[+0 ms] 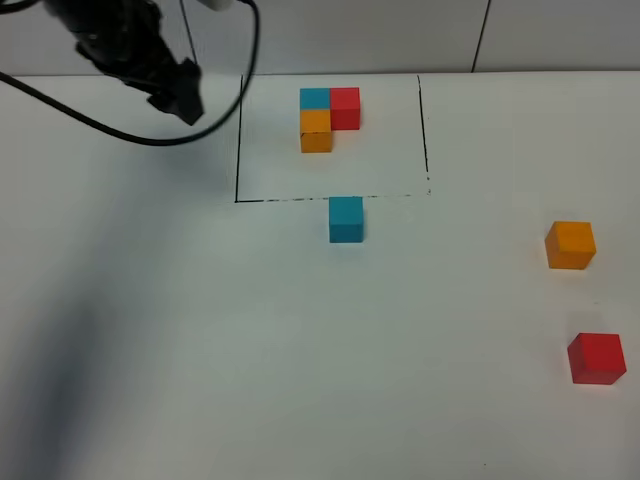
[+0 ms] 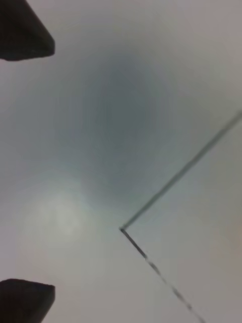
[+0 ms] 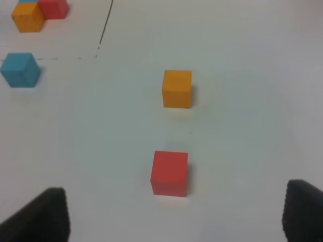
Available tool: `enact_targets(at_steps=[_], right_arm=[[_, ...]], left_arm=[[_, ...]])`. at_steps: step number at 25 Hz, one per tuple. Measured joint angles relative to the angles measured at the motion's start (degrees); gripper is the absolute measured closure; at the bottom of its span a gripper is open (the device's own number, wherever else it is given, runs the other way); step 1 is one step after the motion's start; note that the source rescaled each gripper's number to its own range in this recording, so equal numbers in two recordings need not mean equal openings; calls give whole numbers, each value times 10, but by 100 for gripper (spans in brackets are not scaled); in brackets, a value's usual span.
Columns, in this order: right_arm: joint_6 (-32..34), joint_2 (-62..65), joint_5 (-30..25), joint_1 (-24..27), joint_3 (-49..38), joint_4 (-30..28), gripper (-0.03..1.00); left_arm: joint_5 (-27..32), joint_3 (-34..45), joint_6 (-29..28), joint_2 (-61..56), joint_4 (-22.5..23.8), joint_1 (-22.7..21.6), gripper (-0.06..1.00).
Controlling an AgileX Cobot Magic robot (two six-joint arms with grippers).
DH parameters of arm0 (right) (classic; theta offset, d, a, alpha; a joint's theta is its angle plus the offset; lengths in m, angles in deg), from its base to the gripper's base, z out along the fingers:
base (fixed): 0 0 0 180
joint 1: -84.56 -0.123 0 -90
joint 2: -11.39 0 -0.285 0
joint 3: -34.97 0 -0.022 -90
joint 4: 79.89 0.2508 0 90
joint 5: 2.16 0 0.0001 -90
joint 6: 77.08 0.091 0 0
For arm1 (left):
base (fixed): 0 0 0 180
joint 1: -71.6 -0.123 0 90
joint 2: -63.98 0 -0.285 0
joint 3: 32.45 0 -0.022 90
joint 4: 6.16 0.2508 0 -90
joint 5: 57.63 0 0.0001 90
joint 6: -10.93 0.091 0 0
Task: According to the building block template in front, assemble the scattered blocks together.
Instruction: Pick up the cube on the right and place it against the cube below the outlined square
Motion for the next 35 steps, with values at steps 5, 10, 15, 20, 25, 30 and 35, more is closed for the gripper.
enact_targets(at_steps=[5,10,15,20,25,30,35], right_arm=[[0,0,0,0,0,0,24],[0,0,0,0,0,0,24],[0,0,0,0,0,0,24],[0,0,0,0,0,0,24],[0,0,0,0,0,0,24],[0,0,0,0,0,0,24],[0,0,0,0,0,0,24]], left_arm=[[-37,151,-16,-101,-13,-77,-5],[-83,297,-38,-230,29,-91,-5],[-100,423,-135,-395,104,-91,-5],[-74,530,-195,-558,151,-91,-4],[-60,604,-226,-709,153,-79,-4],[-43,652,-251,-843,143,-76,-4],[-16,709,-244,-948,122,-61,-4]])
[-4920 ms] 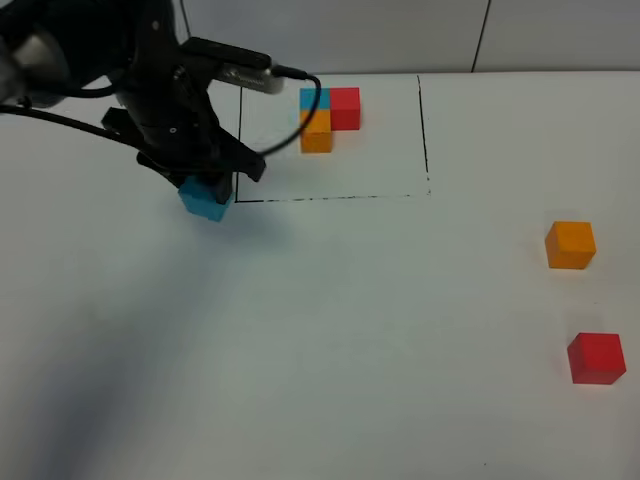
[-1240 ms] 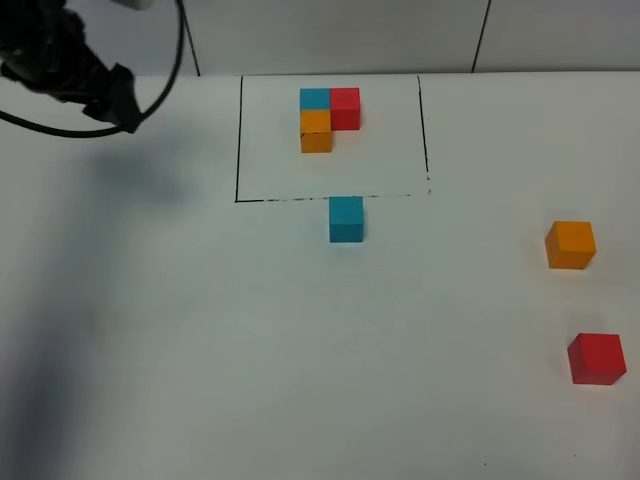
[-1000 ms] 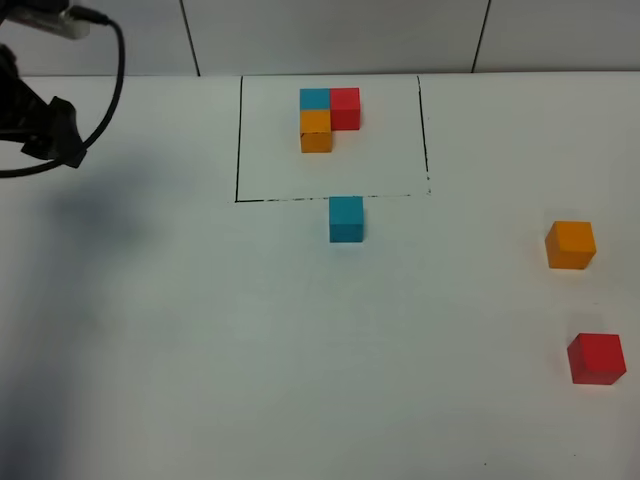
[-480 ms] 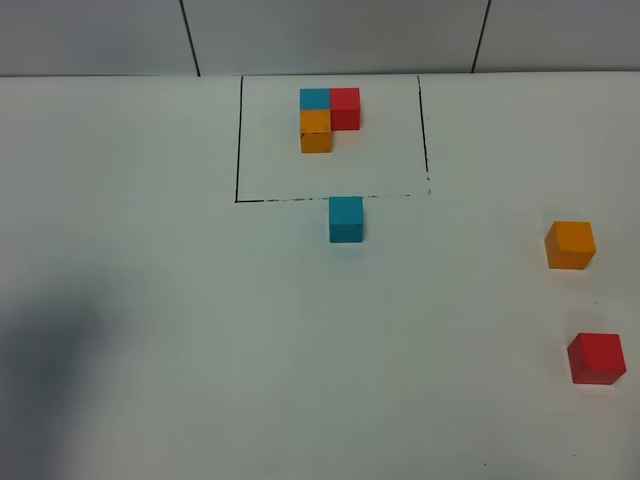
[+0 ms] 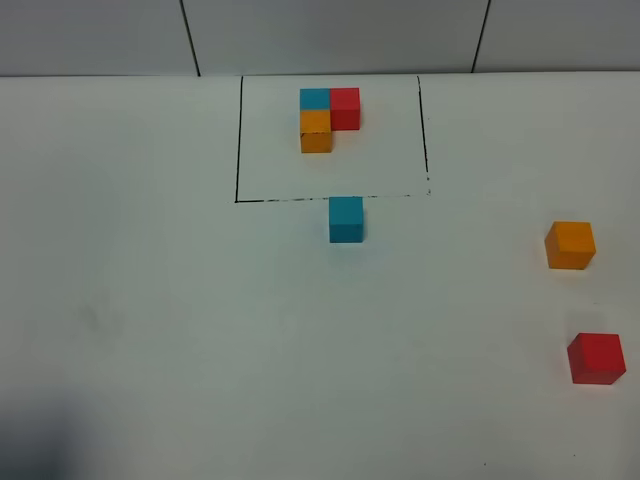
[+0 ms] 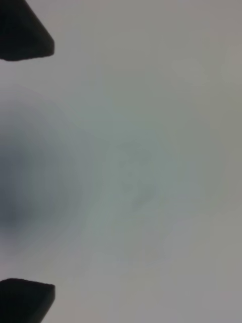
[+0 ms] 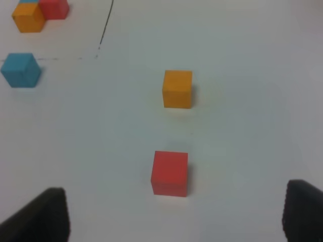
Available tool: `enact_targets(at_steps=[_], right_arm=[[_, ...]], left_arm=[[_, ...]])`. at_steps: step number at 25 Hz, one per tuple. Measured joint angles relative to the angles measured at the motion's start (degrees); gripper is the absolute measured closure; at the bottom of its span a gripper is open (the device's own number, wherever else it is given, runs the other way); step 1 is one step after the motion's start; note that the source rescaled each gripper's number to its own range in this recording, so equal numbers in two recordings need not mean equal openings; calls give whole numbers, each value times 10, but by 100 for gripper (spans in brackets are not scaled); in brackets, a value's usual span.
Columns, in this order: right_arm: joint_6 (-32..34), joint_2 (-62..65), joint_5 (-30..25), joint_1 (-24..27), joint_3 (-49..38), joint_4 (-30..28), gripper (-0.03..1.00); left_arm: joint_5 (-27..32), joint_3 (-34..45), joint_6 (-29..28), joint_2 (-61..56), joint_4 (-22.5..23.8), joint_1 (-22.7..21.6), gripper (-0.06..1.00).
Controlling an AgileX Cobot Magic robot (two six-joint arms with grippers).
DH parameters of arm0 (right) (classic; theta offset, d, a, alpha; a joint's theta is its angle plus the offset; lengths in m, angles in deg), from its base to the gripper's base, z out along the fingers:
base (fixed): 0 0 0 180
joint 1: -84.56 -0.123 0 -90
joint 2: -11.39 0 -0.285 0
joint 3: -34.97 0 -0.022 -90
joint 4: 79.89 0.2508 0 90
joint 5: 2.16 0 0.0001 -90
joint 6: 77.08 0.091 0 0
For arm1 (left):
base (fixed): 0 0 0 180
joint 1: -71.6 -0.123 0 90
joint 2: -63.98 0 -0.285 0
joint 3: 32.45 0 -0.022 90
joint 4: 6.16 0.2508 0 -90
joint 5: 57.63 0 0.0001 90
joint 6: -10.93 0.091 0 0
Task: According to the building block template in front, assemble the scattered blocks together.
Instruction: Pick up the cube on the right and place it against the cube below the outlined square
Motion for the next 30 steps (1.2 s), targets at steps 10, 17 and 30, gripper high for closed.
enact_targets(at_steps=[10,17,30], right_arm=[[0,0,0,0,0,0,24],[0,0,0,0,0,0,24],[0,0,0,0,0,0,24]], left_arm=[[-1,105,3,-181,-7,6,-4],[-2,105,3,-246,-7,6,-3],[-3,105,-13,-250,-12,6,8]])
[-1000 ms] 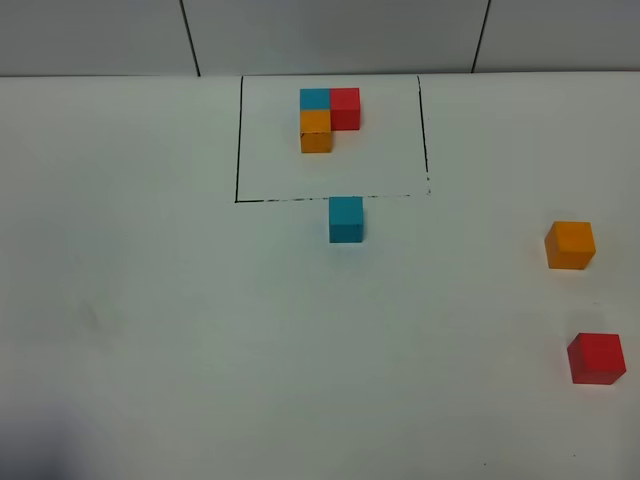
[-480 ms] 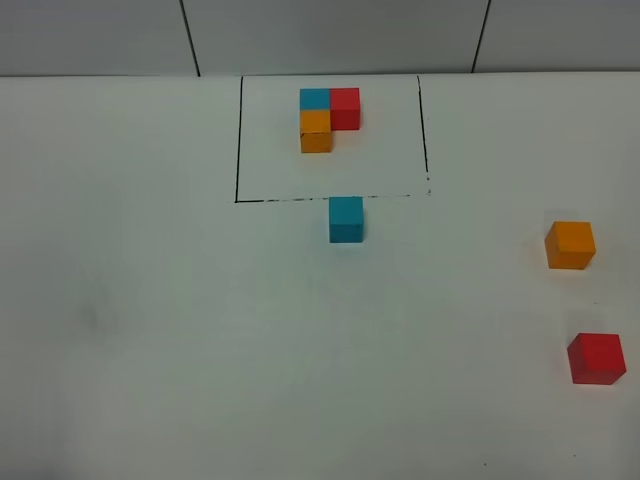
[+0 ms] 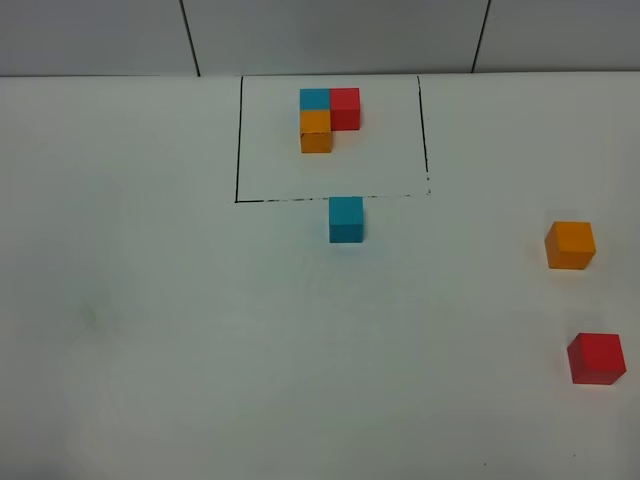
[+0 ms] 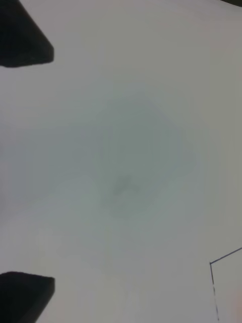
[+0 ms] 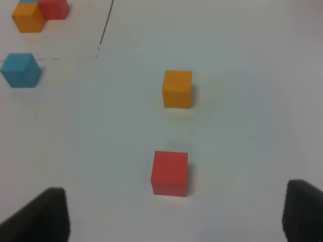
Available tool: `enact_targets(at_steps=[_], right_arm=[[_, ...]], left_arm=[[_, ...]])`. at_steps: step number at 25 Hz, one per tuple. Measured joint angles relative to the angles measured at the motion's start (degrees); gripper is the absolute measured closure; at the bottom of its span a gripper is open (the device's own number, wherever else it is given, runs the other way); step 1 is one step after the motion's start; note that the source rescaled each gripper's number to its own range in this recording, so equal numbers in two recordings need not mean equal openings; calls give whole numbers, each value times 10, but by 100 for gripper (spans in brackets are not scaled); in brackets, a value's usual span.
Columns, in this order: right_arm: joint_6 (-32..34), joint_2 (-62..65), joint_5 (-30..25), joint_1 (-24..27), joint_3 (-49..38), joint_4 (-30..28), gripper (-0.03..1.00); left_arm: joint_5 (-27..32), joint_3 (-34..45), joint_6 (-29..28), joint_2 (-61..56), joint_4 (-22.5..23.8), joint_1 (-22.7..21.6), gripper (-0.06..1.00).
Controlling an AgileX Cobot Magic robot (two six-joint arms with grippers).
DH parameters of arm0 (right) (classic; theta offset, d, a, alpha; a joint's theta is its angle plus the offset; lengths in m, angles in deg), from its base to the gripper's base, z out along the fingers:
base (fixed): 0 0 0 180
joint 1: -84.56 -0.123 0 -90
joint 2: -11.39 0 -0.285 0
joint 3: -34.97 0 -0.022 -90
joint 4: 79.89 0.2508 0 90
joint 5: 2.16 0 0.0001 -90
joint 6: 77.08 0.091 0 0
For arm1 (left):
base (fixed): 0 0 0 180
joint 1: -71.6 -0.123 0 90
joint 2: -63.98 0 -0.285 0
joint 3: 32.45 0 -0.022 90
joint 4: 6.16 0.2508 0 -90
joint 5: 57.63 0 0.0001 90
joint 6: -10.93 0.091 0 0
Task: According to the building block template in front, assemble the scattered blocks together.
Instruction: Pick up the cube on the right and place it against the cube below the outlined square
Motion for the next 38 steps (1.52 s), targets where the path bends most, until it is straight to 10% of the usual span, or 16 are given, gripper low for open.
enact_targets(at_steps=[13,38], right_arm=[[0,0,0,0,0,0,24],[0,0,0,0,0,0,24]], left_arm=[[0,0,-1,0,-5,0,26],[0,0,-1,0,-5,0,27]])
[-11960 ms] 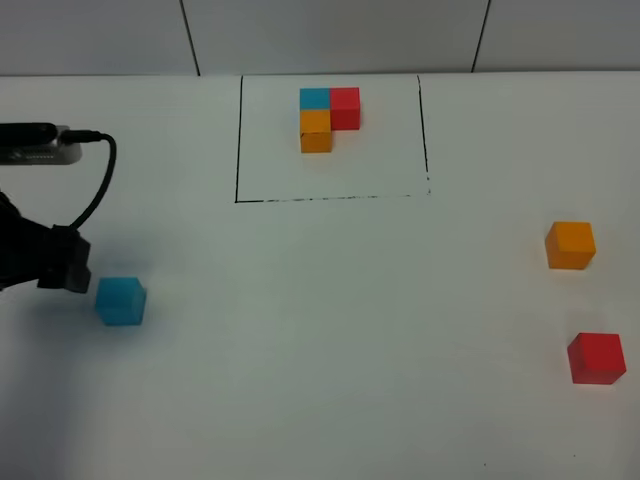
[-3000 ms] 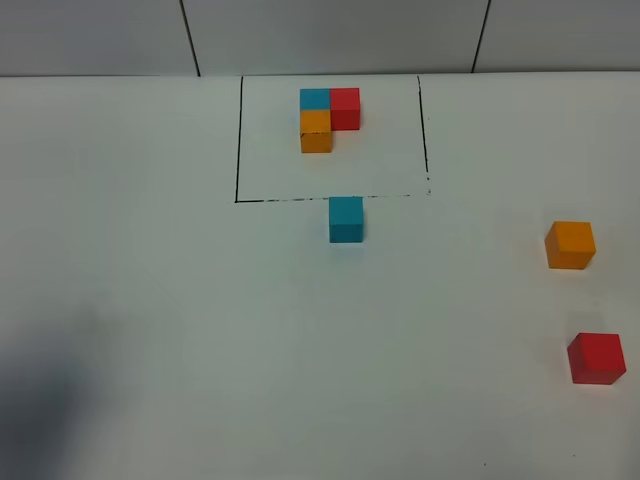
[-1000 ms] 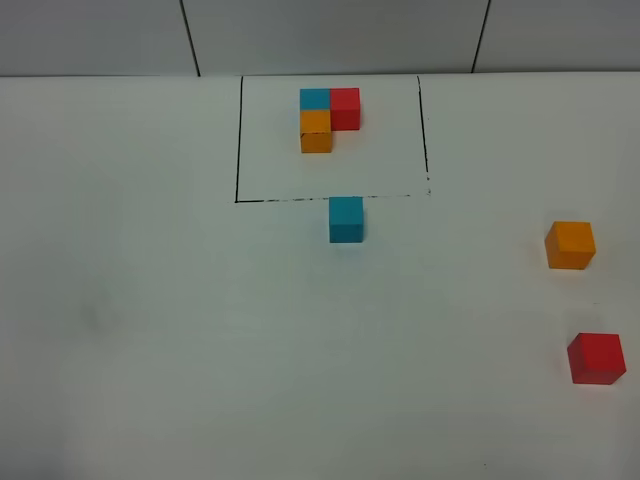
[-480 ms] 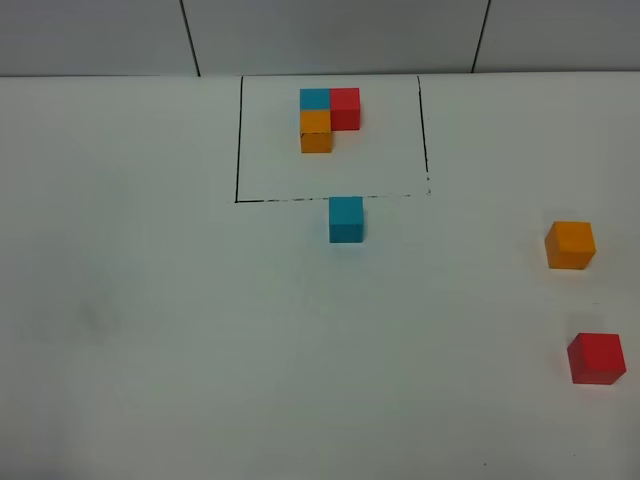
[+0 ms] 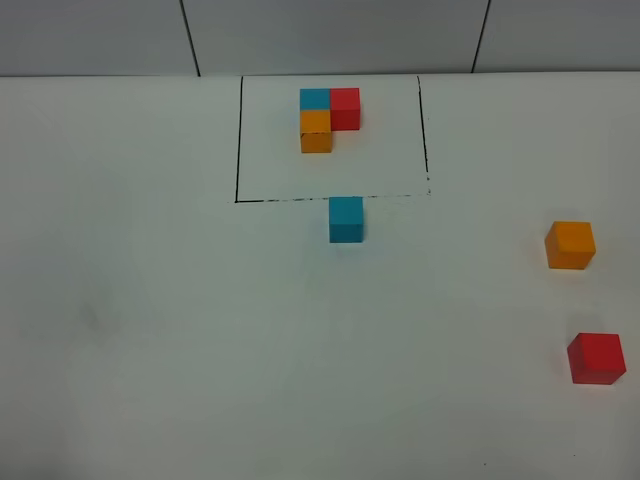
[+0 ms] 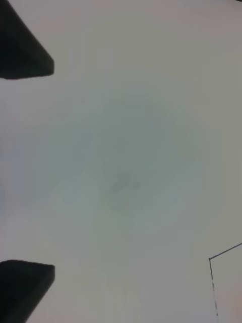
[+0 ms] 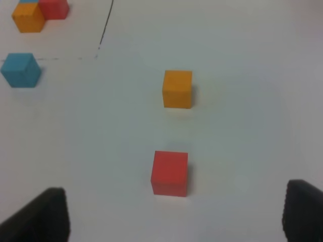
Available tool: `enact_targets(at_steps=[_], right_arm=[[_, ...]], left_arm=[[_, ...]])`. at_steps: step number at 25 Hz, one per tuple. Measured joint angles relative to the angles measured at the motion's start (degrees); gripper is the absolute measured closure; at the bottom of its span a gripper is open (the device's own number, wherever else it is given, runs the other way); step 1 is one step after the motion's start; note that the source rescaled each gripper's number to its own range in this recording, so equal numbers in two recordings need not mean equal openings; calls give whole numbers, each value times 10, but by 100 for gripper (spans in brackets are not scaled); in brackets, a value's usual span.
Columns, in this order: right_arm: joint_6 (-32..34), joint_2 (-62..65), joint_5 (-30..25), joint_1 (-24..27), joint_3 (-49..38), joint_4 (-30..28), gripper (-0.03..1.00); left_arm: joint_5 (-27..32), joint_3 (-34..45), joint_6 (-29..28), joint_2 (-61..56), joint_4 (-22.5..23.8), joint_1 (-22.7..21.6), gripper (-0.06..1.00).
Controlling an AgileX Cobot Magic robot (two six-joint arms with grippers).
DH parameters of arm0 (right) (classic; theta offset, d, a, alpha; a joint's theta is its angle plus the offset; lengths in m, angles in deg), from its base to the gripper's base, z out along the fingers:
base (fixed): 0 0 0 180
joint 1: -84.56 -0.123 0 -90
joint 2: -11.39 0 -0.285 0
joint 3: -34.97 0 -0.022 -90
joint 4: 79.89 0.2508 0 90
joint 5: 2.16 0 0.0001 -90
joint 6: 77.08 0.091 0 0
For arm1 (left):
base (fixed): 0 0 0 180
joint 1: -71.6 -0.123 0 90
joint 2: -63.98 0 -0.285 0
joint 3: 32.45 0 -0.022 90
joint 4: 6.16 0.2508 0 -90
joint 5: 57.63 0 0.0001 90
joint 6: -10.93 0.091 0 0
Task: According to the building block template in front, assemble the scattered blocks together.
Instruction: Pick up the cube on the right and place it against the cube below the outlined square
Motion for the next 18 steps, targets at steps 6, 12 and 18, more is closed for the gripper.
enact_targets(at_steps=[6,12,18], right_arm=[[0,0,0,0,0,0,24],[0,0,0,0,0,0,24],[4,0,0,0,0,0,24]], left_arm=[[0,0,0,0,0,0,27],[0,0,0,0,0,0,27],[0,0,0,0,0,0,27]])
